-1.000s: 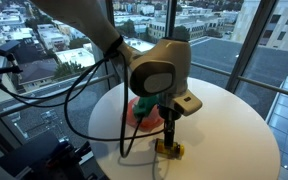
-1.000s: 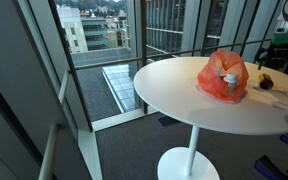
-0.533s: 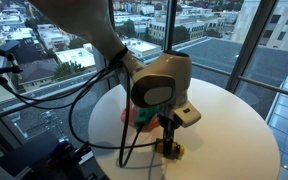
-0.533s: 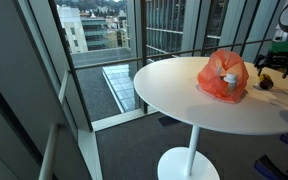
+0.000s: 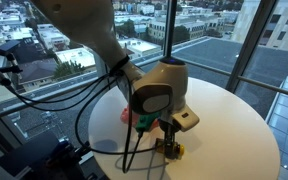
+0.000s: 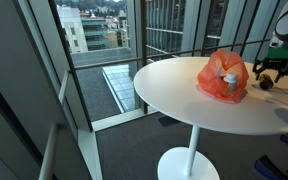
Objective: Put the brown bottle inside plastic bag
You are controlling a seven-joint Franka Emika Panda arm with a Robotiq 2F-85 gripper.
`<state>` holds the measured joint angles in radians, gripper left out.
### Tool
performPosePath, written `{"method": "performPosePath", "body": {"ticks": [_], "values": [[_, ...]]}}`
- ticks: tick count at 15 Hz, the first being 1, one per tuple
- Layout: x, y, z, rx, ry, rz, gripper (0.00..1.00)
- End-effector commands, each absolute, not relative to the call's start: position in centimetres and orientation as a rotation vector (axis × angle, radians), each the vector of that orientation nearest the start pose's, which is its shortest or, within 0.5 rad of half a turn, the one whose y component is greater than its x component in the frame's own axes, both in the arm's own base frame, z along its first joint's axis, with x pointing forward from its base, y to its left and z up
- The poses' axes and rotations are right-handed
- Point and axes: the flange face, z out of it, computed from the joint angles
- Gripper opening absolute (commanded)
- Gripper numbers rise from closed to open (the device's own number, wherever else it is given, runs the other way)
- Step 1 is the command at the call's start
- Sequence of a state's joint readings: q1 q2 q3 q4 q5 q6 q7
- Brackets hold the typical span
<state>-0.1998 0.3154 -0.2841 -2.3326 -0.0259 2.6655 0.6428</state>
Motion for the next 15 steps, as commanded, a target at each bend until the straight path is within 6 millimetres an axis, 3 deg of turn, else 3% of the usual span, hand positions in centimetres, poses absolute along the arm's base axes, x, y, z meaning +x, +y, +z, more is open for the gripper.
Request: {"method": "performPosePath", "body": {"ticks": [1,4,8,15], "values": [[46.1,-24.5,20.6,-2.772,1.671,-0.089,0.49],[46.4,-24.1,21.5,-2.78,1.657,-0.123,0.29],[46.7,-22.7,23.8,-2.795,1.61,-0.175,0.29],[47.9,-16.7,29.5,-2.878,1.378,-0.312,0.29]]}}
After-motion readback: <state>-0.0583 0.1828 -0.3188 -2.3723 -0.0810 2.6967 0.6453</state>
